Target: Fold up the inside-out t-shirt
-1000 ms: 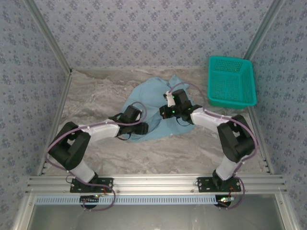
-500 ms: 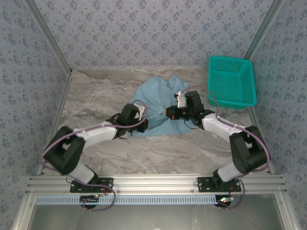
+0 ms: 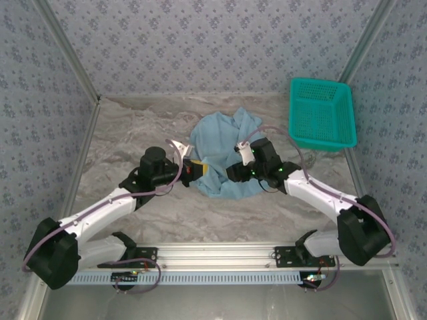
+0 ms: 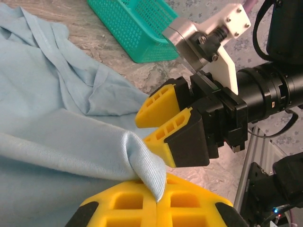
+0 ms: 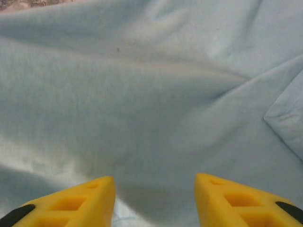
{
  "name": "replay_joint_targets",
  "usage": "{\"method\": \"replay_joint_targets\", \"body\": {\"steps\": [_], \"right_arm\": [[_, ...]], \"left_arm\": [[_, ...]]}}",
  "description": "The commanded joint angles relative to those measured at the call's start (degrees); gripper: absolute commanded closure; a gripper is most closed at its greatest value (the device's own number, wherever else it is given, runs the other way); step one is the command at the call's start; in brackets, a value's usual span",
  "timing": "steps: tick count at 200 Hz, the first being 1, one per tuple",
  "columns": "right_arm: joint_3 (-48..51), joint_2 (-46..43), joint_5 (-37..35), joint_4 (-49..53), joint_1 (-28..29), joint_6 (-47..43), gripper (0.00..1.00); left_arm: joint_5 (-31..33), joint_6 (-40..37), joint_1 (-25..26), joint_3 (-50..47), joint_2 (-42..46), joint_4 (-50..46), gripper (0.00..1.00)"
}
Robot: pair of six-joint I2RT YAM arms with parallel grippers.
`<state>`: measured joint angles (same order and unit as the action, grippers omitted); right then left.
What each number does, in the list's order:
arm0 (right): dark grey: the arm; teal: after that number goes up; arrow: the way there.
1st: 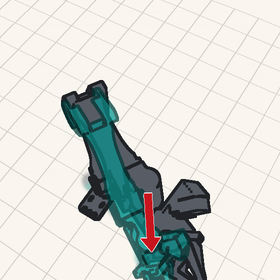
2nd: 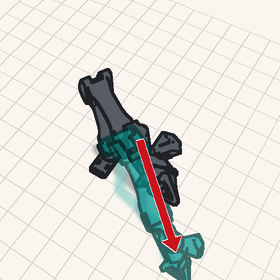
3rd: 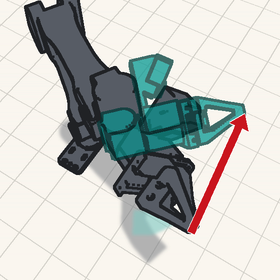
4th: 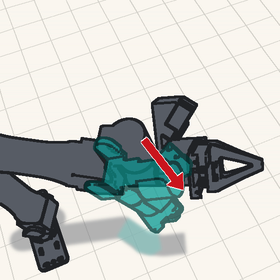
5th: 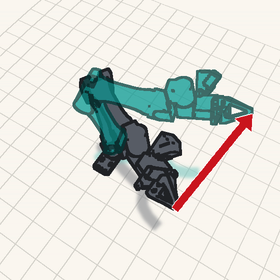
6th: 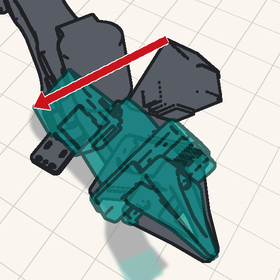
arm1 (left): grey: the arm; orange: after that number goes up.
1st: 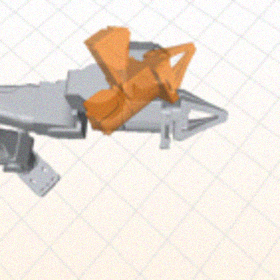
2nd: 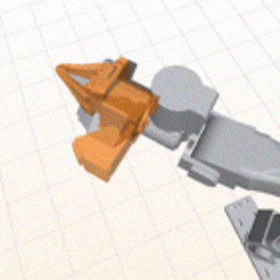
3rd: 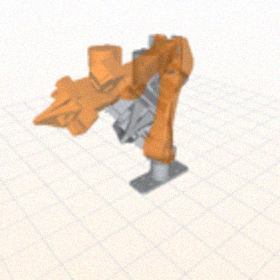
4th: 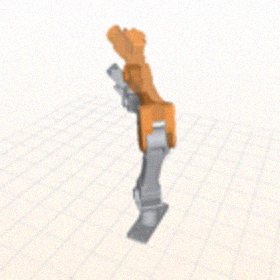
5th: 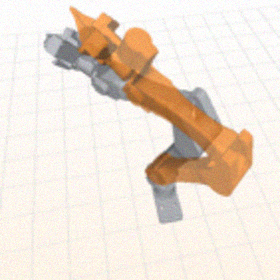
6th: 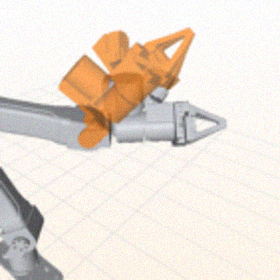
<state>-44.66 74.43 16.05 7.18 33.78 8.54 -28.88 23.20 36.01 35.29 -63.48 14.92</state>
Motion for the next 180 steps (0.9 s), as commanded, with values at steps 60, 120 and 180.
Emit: {"method": "replay_joint_targets", "body": {"steps": [60,120,180], "right_arm": [[3.1,3.0,-4.1,-7.8,4.0,-8.1,0.3],[-3.1,12.2,4.5,-14.0,2.6,-4.3,0.78],[7.6,-2.4,32.1,-23.3,-5.8,10.6,1.0]], "left_arm": [[-3.6,-1.8,-0.7,1.2,1.7,-1.6,1.0],[1.8,-0.4,-1.8,0.7,2.4,-4.4,1.0],[19.4,2.5,-4.0,4.1,-4.0,-13.8,1.0]]}}
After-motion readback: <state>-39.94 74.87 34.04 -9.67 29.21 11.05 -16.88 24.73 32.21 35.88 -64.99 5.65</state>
